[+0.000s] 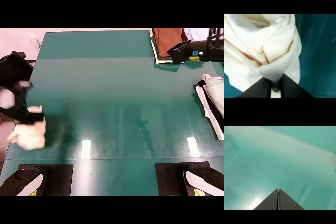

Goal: Fold the shirts.

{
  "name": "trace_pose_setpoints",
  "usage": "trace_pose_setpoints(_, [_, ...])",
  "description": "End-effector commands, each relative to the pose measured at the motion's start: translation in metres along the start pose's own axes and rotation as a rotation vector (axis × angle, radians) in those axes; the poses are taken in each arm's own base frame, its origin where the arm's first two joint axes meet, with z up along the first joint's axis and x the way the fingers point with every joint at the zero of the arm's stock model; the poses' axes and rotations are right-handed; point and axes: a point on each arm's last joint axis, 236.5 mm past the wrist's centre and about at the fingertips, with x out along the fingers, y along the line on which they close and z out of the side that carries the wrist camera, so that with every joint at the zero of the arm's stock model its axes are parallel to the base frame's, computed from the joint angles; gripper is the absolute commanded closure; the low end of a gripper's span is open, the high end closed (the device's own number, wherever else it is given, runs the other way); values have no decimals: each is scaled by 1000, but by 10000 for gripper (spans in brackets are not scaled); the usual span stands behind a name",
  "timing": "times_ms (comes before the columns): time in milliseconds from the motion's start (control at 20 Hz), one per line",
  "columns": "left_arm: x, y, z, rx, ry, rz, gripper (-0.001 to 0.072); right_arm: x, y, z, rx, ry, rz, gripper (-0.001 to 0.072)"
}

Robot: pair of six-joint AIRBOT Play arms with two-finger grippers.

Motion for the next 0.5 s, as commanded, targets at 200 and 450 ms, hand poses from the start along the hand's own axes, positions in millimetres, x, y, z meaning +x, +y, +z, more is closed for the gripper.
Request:
trace_pose_setpoints(200, [-223,-68,99,81,-654,-445,682,-76,12,67,-56,-290,-64,694])
trace_pose_setpoints(450, [-203,-153,109,255,-572,-610,682,-87,17,79,-15,-314,-52,694])
